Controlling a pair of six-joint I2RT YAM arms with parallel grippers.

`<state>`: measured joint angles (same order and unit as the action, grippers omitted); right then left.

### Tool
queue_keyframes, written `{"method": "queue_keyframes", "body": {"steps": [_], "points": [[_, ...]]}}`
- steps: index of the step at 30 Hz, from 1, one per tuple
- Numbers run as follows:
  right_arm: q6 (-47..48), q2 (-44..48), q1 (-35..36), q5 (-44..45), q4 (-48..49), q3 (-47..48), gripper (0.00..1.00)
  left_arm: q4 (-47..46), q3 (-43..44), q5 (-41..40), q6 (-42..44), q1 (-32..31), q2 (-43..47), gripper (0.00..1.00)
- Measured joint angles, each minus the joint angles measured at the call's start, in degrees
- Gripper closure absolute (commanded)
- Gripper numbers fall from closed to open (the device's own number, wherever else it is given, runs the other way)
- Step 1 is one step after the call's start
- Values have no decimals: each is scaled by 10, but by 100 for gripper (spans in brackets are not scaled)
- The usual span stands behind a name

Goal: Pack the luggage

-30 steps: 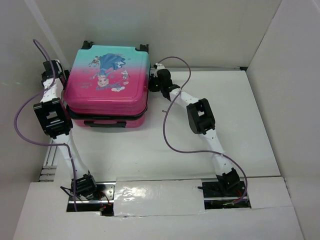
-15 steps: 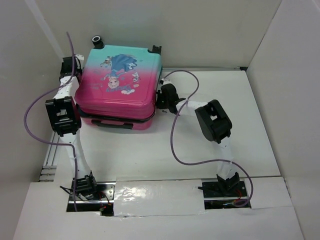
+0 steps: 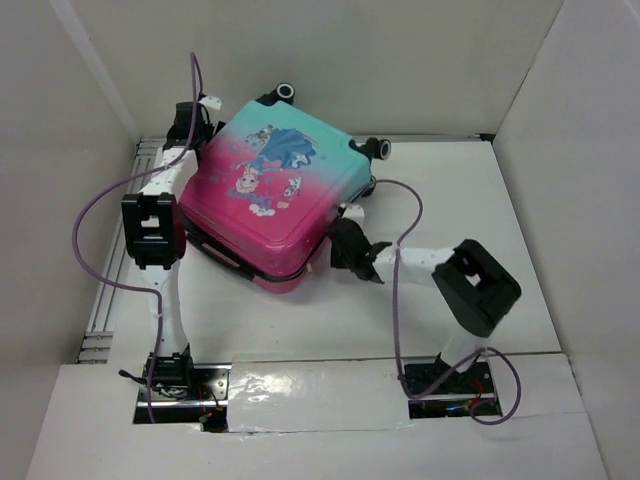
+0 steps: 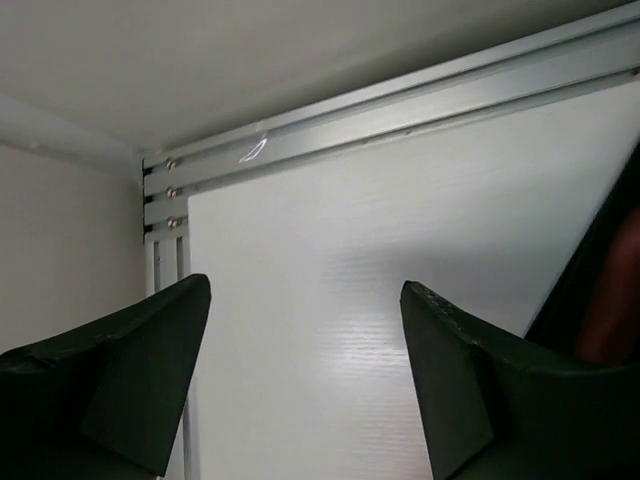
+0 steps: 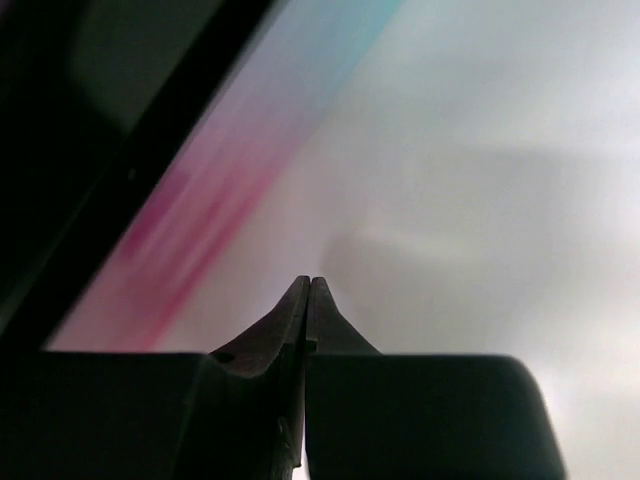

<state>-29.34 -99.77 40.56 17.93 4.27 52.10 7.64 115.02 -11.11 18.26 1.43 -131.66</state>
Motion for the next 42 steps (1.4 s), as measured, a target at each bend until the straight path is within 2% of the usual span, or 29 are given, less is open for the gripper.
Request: {"method": "queue_keyframes", "body": {"steps": [4, 9, 12, 16, 21, 23, 26, 27, 29, 30, 31, 33, 35, 40, 42], "points": [[-36, 83, 99, 37, -52, -68, 100, 20, 48, 5, 1, -35, -16, 8], [-35, 119, 211, 54, -108, -79, 100, 28, 150, 4, 20, -83, -70, 1], [-31, 150, 242, 61, -112, -78, 100, 49, 172, 6, 3, -95, -72, 1], [-12, 190, 246, 57, -130, -73, 100, 73, 217, 4, -68, -92, -65, 1], [67, 245, 272, 50, -105, 7, 100, 152, 215, 69, -195, -71, 18, 1], [95, 271, 292, 48, -98, 43, 96, 174, 215, 103, -240, -56, 72, 1], [130, 301, 307, 52, -97, 91, 94, 179, 210, 149, -305, -4, 166, 1], [139, 305, 304, 56, -96, 107, 89, 176, 205, 157, -323, 24, 200, 1], [156, 304, 278, 72, -102, 144, 85, 172, 191, 158, -352, 88, 263, 1], [160, 301, 261, 77, -105, 157, 70, 174, 189, 154, -358, 113, 282, 1], [162, 291, 233, 82, -113, 178, 62, 177, 186, 149, -364, 134, 299, 1], [161, 262, 164, 82, -129, 229, 53, 189, 161, 135, -367, 157, 334, 1], [162, 232, 91, 73, -143, 273, 45, 196, 99, 126, -367, 158, 372, 1], [154, 149, -87, 35, -154, 363, 42, 216, -138, 102, -392, 159, 452, 1], [150, 110, -134, 10, -161, 402, 42, 228, -226, 93, -409, 175, 471, 1]]}}
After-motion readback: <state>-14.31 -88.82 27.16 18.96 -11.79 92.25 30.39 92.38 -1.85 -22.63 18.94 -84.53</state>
